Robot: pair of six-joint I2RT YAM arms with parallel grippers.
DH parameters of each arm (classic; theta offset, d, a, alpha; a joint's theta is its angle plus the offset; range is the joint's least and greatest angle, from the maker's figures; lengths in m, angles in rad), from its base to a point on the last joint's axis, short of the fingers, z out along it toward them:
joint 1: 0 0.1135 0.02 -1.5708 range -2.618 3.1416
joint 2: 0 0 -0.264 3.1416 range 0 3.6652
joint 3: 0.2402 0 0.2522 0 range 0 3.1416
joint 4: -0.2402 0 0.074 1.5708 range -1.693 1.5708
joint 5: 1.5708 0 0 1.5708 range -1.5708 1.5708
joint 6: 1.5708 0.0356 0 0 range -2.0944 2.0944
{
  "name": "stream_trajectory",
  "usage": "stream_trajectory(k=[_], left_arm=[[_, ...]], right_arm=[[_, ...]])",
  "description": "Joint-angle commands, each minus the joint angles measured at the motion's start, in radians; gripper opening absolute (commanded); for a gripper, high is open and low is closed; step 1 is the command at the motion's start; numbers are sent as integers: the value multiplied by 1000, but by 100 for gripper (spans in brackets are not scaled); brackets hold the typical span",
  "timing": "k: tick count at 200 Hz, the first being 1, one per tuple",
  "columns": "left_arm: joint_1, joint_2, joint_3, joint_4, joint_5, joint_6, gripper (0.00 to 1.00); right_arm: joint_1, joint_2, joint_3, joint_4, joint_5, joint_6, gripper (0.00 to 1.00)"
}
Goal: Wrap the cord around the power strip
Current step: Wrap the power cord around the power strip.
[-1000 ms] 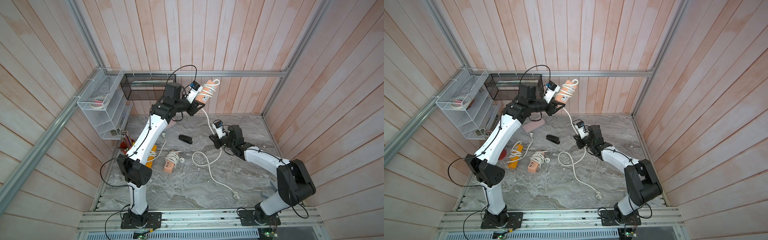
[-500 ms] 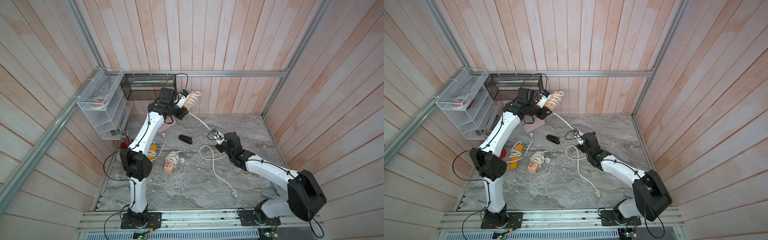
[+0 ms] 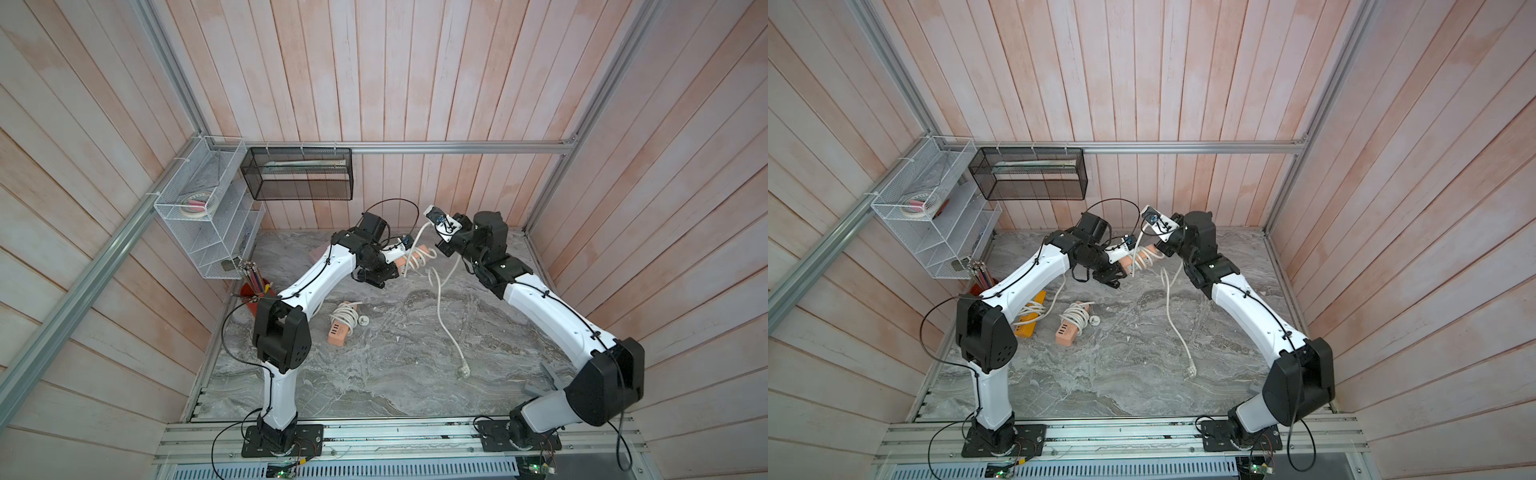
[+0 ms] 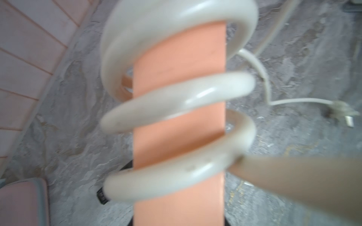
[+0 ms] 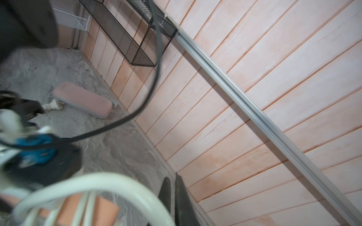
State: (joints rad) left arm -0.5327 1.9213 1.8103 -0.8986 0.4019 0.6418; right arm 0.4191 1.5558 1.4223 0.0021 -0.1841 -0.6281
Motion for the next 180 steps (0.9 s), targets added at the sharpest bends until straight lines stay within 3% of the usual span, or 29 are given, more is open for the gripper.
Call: stream_trajectory(k=[1,20,39,68,73,100,134,180], left_arm=[[-56,-108,-85,-10,208,170,0],[-80,-141,-100,14,291,158,0],[-81,-160,-83,6,338,152,0],[-62,-234,-100,137,391,73,0],[-59,-245,-96,157,391,53,0],[-55,-282,-59,252,364,-40,0],[-52,-301,-33,349,335,-148,0],[-46,-291,-26,408,270,-214,0]], right_arm=[[-71,96,164,-62,-233,76,0],[-117,215,270,-128,-359,133,0],[-141,291,280,-75,-440,227,0],[-138,338,168,97,-488,406,0],[-139,336,133,145,-494,441,4],[-133,324,-48,395,-421,632,28],[-119,304,-193,594,-303,742,46],[-90,334,-269,725,-235,828,49]])
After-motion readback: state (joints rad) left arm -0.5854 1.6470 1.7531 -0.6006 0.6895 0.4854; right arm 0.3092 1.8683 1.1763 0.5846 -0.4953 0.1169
